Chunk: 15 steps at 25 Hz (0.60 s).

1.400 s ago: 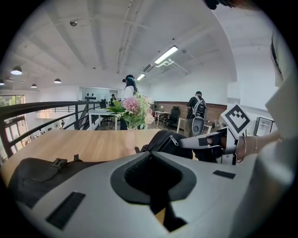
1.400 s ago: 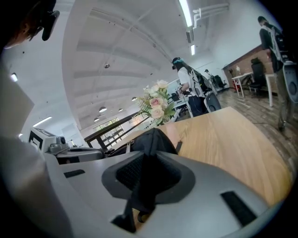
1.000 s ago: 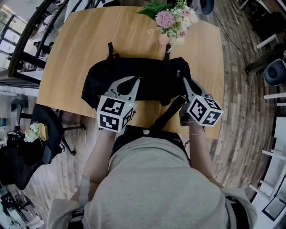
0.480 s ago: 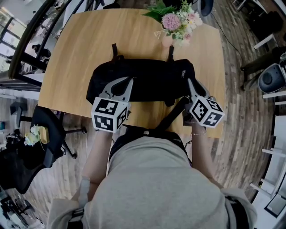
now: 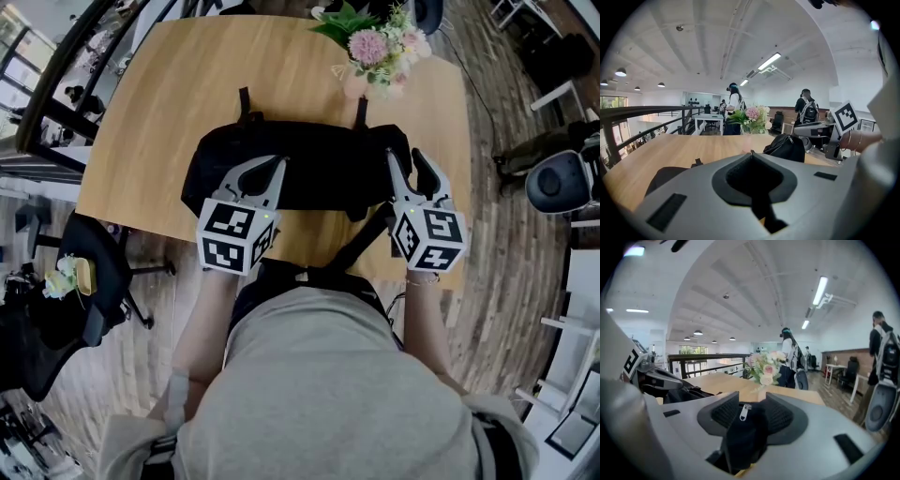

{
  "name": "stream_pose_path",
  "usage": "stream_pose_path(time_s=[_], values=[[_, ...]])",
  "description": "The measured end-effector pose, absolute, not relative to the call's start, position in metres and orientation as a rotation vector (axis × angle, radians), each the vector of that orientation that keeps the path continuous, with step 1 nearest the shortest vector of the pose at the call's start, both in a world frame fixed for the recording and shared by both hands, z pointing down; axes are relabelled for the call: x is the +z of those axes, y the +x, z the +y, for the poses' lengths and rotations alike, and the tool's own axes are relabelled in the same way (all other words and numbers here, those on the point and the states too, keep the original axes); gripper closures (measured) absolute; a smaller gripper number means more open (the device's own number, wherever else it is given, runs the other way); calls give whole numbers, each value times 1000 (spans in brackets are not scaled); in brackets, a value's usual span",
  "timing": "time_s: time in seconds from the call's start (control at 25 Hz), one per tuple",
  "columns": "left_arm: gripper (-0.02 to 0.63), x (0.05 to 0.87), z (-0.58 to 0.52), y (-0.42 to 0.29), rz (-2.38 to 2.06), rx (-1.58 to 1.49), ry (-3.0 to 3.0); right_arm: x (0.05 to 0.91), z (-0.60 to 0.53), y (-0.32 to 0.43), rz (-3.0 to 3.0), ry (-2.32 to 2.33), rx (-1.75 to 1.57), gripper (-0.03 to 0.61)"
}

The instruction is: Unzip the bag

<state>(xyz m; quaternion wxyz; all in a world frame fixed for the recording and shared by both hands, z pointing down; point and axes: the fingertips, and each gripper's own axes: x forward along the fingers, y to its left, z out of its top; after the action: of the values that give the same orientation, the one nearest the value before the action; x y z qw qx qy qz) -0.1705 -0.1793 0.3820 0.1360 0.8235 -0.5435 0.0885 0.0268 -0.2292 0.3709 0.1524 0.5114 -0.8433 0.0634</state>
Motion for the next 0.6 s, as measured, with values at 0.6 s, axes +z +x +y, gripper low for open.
stream_pose_path(time_s=[0.6], values=[[592, 380, -170, -175, -1580, 208, 2382, 378, -186, -122, -2525, 645, -136, 371]])
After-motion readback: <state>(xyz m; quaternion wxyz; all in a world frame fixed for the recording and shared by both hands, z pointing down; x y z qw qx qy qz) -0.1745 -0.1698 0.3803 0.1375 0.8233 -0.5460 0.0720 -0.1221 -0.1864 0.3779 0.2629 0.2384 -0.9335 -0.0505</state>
